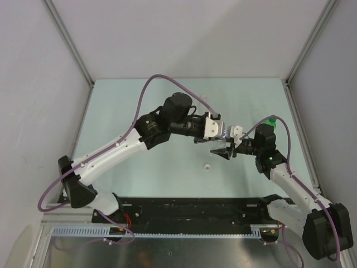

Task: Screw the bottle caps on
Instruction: Screw the bottle cap onto the plastic bottle.

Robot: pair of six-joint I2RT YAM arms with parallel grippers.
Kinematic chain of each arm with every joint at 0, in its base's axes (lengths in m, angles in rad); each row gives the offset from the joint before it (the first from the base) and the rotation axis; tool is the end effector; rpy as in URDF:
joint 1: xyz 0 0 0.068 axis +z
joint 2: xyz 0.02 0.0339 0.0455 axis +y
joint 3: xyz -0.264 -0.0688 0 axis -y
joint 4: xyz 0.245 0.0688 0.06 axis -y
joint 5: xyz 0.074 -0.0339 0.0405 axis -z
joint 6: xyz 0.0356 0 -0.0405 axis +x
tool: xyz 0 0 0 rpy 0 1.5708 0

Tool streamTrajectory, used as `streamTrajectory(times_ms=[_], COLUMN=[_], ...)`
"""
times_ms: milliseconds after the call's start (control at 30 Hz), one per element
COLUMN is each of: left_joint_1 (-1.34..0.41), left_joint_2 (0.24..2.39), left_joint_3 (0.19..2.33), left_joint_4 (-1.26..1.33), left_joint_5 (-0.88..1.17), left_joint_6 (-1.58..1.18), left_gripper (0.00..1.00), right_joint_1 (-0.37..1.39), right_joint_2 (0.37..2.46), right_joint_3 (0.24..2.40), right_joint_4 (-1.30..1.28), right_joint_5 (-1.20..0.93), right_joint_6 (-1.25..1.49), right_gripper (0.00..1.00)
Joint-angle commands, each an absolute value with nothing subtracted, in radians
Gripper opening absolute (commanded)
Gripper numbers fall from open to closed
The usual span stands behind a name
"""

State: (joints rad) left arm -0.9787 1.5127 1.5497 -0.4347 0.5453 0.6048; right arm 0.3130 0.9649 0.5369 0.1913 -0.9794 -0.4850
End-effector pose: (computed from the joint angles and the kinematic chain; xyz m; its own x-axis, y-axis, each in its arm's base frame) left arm 0.1764 -0.2954 0.4056 0.3773 0.3101 -0.8726 0.9260 -0.1166 0.3590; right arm 0.1894 0.0924 0.2614 0.2406 -0.1953 -0.9508 -0.9351 0.2158 -0.2810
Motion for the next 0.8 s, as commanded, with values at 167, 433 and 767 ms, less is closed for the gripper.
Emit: streamTrajectory(times_ms=[167,433,767], left_joint_1=[-0.987,-0.980,-0.924], left_joint_2=[1.578,1.597,1.629], left_joint_3=[1.407,1.413,1.539], left_joint_4=[-0.708,-0.725,-0.723], left_joint_5=[0.666,0.703,0.800], left_joint_6=[0.862,0.868,0.736], left_gripper=[0.00,0.03,0.92], right_joint_1=[0.331,0.330,0.332], right_joint_2=[0.934,0.947,0.940], right_joint_3=[0.650,0.708,0.716], right_joint_4=[0.291,0.040,-0.043], right_joint_5=[-1.310,-1.372,-1.368], right_joint_6=[-0.591,-0.794,-0.848], right_gripper=[0.00,0.00,0.00])
